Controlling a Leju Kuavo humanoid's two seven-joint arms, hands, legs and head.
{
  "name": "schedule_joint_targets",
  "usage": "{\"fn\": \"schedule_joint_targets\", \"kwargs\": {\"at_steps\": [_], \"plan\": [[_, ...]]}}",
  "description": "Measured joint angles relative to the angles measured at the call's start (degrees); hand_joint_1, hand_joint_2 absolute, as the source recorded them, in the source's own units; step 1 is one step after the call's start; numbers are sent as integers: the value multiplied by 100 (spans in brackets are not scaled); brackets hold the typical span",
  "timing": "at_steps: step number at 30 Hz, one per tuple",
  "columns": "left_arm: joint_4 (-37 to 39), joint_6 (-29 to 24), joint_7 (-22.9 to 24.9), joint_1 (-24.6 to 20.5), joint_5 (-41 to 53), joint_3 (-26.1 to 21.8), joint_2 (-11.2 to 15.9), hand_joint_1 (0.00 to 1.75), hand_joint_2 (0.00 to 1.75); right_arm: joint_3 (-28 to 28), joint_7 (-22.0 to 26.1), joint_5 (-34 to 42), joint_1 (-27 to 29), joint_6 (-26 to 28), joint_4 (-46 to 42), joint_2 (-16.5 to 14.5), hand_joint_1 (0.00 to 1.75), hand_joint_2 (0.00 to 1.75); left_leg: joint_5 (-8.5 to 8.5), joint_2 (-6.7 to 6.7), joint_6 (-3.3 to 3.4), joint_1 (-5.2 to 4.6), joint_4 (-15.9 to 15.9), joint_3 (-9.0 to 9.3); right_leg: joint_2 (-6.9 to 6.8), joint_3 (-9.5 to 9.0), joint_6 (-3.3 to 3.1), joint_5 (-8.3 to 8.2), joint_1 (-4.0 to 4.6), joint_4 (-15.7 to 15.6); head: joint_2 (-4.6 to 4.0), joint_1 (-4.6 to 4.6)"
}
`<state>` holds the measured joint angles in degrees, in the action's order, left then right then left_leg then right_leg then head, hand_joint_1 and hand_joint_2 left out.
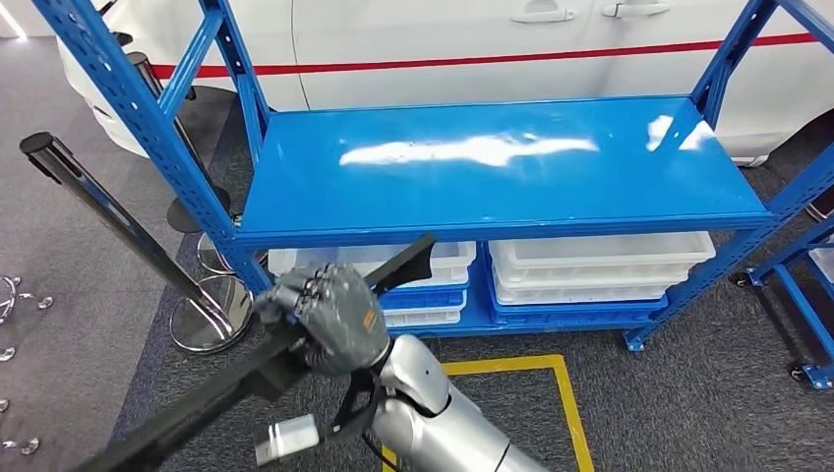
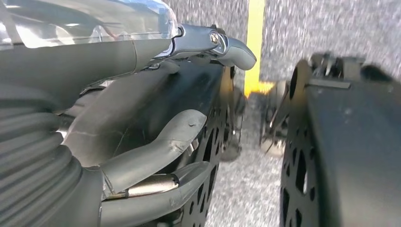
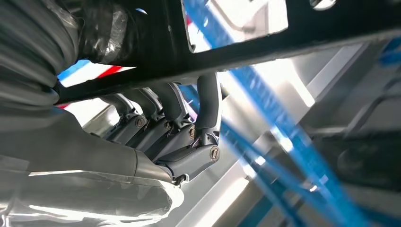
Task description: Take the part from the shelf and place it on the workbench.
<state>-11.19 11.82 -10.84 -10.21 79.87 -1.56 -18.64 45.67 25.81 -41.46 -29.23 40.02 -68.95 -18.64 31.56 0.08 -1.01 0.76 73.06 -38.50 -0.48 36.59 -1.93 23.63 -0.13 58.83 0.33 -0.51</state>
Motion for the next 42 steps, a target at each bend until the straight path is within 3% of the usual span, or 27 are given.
{"fn": "schedule_joint_targets", "kwargs": {"at_steps": [1,3,5,7,8,10,12,13,14,15,17,19,20,22,24,26,28,29,30,31,32,34,35,38,39,40,42], "plan": [[0,27,1,-3,23,13,0,0,175,-59,-81,45,-155,1,-36,-20,175,175,-146,0,10,0,-293,262,2,80,15,-67,-2,7,0,0],[0,56,1,-3,55,37,0,0,175,-148,-167,105,-378,3,-116,-72,175,175,-210,-4,50,-17,-1113,858,5,197,59,-177,1,22,0,0],[0,65,-1,9,63,55,-1,0,175,-182,-200,118,-493,5,-189,-120,175,175,-135,-15,99,-56,-1571,1128,-1,233,125,-279,-3,7,0,1],[1,66,4,20,70,65,-3,0,175,-197,-195,139,-549,5,-255,-147,175,175,-208,-15,171,-66,-1634,1093,-6,241,196,-373,-15,-28,0,2],[2,60,19,19,77,73,-6,0,175,-207,-189,171,-571,5,-292,-155,175,175,-265,-3,213,-59,-1661,1068,1,267,227,-338,-21,-4,0,3],[4,48,61,13,95,92,-16,0,175,-224,-192,257,-616,4,-367,-160,175,175,-410,24,314,-35,-1703,969,23,406,275,48,-25,331,0,7],[4,43,90,6,101,107,-22,0,175,-228,-216,324,-648,4,-411,-158,175,175,-535,38,357,-46,-1694,811,36,615,305,604,-29,1052,0,8],[4,43,95,6,100,111,-22,0,175,-228,-227,342,-651,4,-420,-157,175,175,-592,42,354,-48,-1683,725,37,681,318,739,-30,1389,0,8],[4,43,94,7,100,116,-22,0,175,-228,-235,350,-650,4,-422,-155,175,175,-642,46,347,-49,-1667,642,37,686,328,752,-33,1599,0,9],[4,44,90,7,100,121,-22,0,175,-228,-236,352,-650,4,-422,-153,175,175,-687,48,335,-48,-1642,557,37,588,334,649,-41,1609,0,9],[4,44,72,4,100,133,-23,0,175,-228,-200,356,-650,4,-427,-154,175,175,-754,49,300,-45,-1574,414,36,108,328,413,-60,1067,0,9],[4,48,53,-4,104,143,-26,0,175,-229,-137,358,-648,4,-447,-162,175,175,-800,48,245,-53,-1497,310,45,-400,292,429,-46,343,0,8],[4,51,48,-8,109,146,-27,0,175,-232,-107,358,-647,4,-459,-166,175,175,-826,48,209,-57,-1472,279,52,-522,266,484,-34,136,0,8],[4,56,46,-9,122,150,-28,0,175,-238,-73,358,-642,4,-473,-170,175,175,-895,50,129,-54,-1467,248,60,-527,187,484,-14,32,0,7],[4,57,45,-10,131,153,-26,0,175,-241,-65,358,-640,4,-476,-173,175,175,-776,44,65,-30,-1369,185,45,-465,79,389,-20,-4,0,5],[4,57,35,-13,133,157,-24,0,175,-241,-63,356,-640,3,-480,-180,175,175,-322,38,21,-7,-915,69,29,-371,-1,284,-27,-24,0,2],[4,57,20,-16,137,163,-23,0,175,-242,-57,348,-627,2,-482,-184,175,175,131,39,-2,2,-243,0,25,-252,-29,193,-9,-16,0,1],[4,57,17,-16,142,166,-22,0,175,-243,-53,340,-615,2,-482,-184,175,175,215,40,1,1,-30,37,24,-187,-33,145,7,-11,0,1],[4,58,20,-18,149,167,-21,0,175,-247,-50,329,-601,2,-482,-184,175,175,191,40,18,-5,8,142,25,-120,-36,96,24,-5,0,1],[4,59,28,-20,158,168,-20,0,175,-253,-47,316,-590,2,-482,-184,175,175,76,39,51,-16,-167,333,27,-55,-37,47,40,1,0,1],[4,60,39,-23,169,170,-20,0,175,-262,-43,297,-583,3,-483,-185,175,175,-64,39,102,-38,-525,592,29,4,-36,-3,52,6,0,1],[4,64,54,-24,188,180,-17,0,175,-286,-29,254,-579,3,-484,-187,175,175,-180,37,210,-93,-1301,1060,23,87,-7,-99,54,8,0,1],[4,68,57,-21,200,188,-16,0,175,-298,-20,234,-579,3,-484,-188,175,175,-175,36,246,-122,-1551,1178,14,118,21,-152,36,-2,0,2],[4,86,46,-17,235,217,-18,0,175,-323,3,202,-574,3,-483,-187,175,175,-269,45,308,-157,-1795,1187,-6,167,115,-292,-10,-72,0,-1],[4,91,38,-18,243,230,-20,0,175,-334,6,194,-574,3,-482,-186,175,175,-349,55,334,-144,-1860,1175,3,193,139,-238,-10,-47,0,-1],[4,97,29,-20,248,243,-22,0,175,-346,7,181,-574,4,-481,-186,175,175,-429,68,364,-124,-1918,1153,16,246,163,-81,-11,81,0,3],[4,110,17,-23,253,267,-24,0,175,-375,7,151,-563,4,-474,-182,175,175,-560,82,390,-105,-1947,1040,41,444,217,439,-38,681,0,6]]}}
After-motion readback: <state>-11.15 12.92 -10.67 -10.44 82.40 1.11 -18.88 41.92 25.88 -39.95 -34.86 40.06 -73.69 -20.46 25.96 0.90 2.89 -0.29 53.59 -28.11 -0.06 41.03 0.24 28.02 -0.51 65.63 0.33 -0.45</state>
